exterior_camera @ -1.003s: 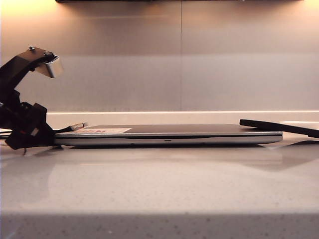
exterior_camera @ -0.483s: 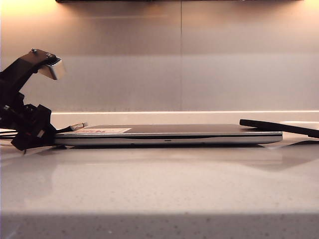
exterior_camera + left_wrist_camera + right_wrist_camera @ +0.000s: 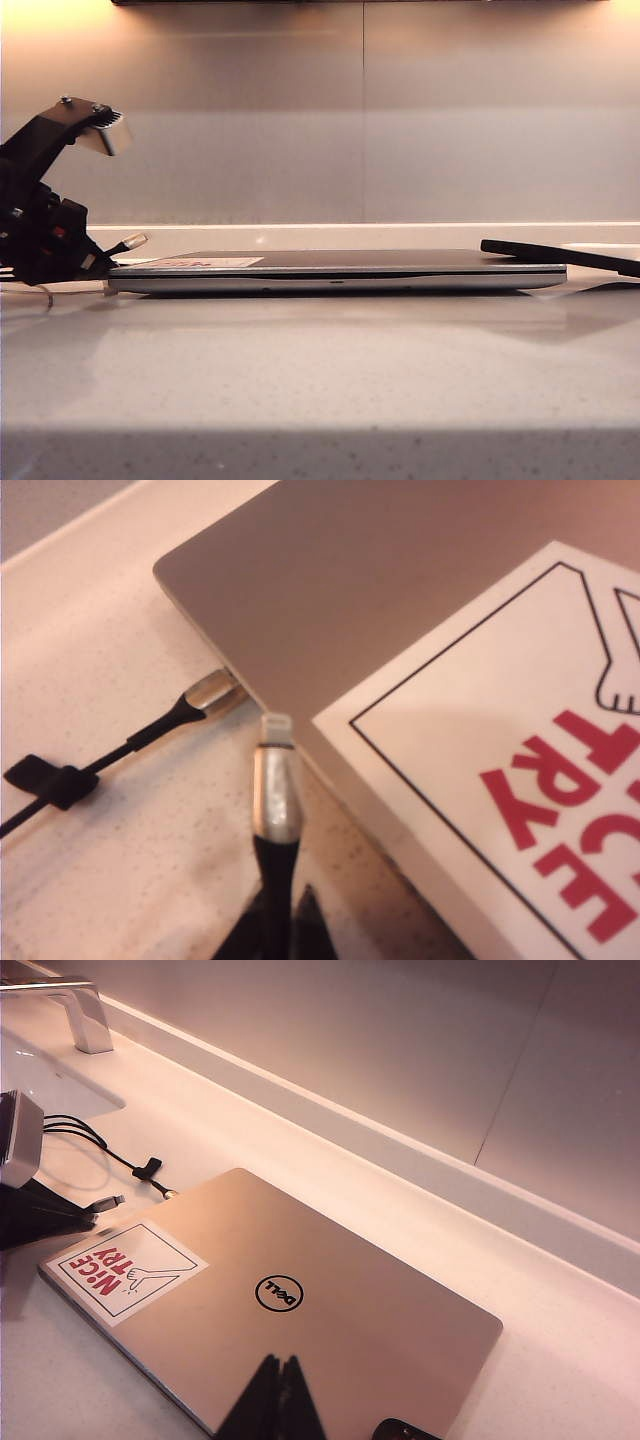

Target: Pick up the charging cable and the phone, plug the charging cable into the charging port on the phone, and finally place them back on the table.

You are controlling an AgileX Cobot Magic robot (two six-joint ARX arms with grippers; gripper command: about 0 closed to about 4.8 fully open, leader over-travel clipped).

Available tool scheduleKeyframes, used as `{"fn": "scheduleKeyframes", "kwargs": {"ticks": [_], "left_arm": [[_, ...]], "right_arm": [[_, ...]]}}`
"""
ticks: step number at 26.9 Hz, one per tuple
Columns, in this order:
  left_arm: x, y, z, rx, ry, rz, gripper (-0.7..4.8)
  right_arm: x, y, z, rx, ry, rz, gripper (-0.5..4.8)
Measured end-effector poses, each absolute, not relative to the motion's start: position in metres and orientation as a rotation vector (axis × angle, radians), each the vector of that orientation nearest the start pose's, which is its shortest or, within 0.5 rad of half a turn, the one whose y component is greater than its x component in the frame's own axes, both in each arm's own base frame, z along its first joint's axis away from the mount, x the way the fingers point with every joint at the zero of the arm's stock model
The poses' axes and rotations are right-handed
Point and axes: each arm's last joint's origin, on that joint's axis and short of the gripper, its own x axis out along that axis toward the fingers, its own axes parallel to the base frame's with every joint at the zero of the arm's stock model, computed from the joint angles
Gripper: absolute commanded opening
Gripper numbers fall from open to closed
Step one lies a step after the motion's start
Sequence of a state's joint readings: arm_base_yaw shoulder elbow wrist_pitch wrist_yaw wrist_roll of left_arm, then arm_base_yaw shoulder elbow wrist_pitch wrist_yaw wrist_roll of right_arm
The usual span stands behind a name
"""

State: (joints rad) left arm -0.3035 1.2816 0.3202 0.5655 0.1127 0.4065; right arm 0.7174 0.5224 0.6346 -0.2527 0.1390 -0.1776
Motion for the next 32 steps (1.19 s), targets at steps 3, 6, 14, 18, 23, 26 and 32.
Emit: {"fn": "scheduleKeyframes", "kwargs": {"ticks": [3,6,14,18,23,26,32], "left_arm": [[0.212,-0.070,0.153,0.389,0.316,-0.478,-0.06],[0.210,-0.069,0.160,0.326,0.297,-0.463,-0.06],[0.202,-0.068,0.196,0.138,0.280,-0.434,-0.06],[0.198,-0.068,0.220,0.120,0.288,-0.439,-0.06],[0.189,-0.079,0.238,0.089,0.287,-0.496,-0.06],[0.180,-0.093,0.235,0.107,0.327,-0.580,-0.06],[0.171,-0.106,0.229,0.131,0.387,-0.654,-0.06]], "right_arm": [[0.096,0.078,0.309,-0.231,0.078,0.587,-0.02],[0.096,0.078,0.309,-0.232,0.078,0.588,-0.02],[0.097,0.078,0.308,-0.207,0.090,0.561,-0.02],[0.101,0.080,0.306,-0.154,0.128,0.528,-0.01],[0.103,0.078,0.306,-0.106,0.147,0.430,-0.02],[0.104,0.075,0.304,-0.028,0.183,0.394,-0.01],[0.117,0.054,0.285,0.231,0.363,0.229,-0.01]]}}
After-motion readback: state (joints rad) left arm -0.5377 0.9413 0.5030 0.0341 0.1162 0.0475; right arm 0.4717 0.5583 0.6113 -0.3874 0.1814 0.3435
